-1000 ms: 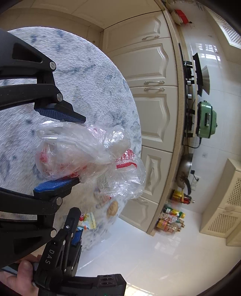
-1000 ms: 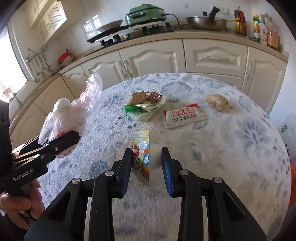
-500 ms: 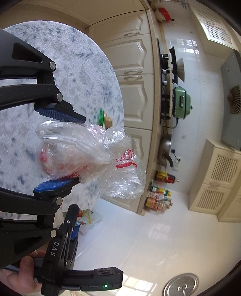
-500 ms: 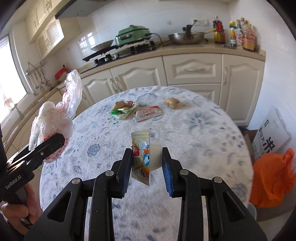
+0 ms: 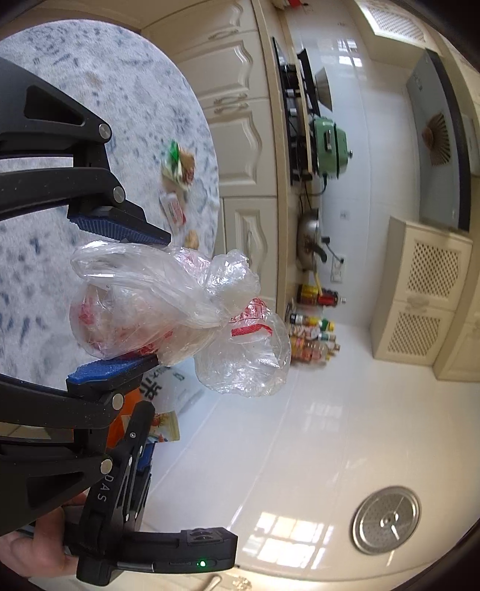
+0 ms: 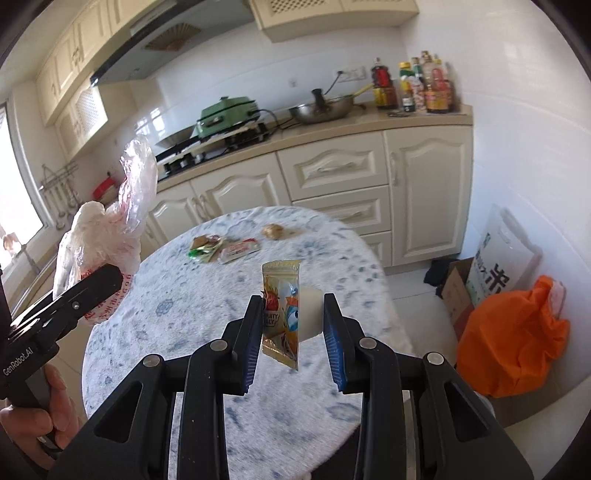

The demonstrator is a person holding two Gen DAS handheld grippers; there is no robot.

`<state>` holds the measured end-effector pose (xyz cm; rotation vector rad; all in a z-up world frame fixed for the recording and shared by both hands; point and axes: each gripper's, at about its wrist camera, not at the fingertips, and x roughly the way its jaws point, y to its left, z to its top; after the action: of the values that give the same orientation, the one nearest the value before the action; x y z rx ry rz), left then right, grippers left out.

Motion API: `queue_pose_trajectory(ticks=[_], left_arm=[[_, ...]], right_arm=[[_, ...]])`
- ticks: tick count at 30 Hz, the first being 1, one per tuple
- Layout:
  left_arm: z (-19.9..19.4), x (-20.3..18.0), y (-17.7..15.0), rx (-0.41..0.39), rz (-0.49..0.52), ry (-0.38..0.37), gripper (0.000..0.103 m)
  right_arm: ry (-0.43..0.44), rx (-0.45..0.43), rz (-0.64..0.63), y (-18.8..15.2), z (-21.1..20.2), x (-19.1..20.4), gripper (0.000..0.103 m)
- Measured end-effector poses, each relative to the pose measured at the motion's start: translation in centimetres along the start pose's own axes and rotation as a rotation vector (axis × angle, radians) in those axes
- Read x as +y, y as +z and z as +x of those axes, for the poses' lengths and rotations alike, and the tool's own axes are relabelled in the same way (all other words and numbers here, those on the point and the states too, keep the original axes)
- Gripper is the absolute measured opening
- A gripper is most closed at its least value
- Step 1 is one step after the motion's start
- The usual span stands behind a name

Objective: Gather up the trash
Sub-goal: 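Carry the clear bag with left tool while right tool carries the pouch to the bin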

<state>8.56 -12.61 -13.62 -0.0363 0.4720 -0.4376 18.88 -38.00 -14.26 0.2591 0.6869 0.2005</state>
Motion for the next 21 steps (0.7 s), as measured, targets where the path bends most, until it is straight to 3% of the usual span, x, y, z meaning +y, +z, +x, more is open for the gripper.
queue_pose_trajectory(ticks=[13, 21], left_arm=[[4.6, -7.7, 2.0, 0.053, 0.081, -0.218, 0.051], [10.6, -13.1, 2.1, 0.166, 0.126, -0.326, 0.051]], right_arm=[[-0.183, -0.076, 0.115, -0.9, -6.3, -9.2, 0.032], [-0.312, -0.063, 0.232, -3.3, -8.8, -16.8, 0.032]])
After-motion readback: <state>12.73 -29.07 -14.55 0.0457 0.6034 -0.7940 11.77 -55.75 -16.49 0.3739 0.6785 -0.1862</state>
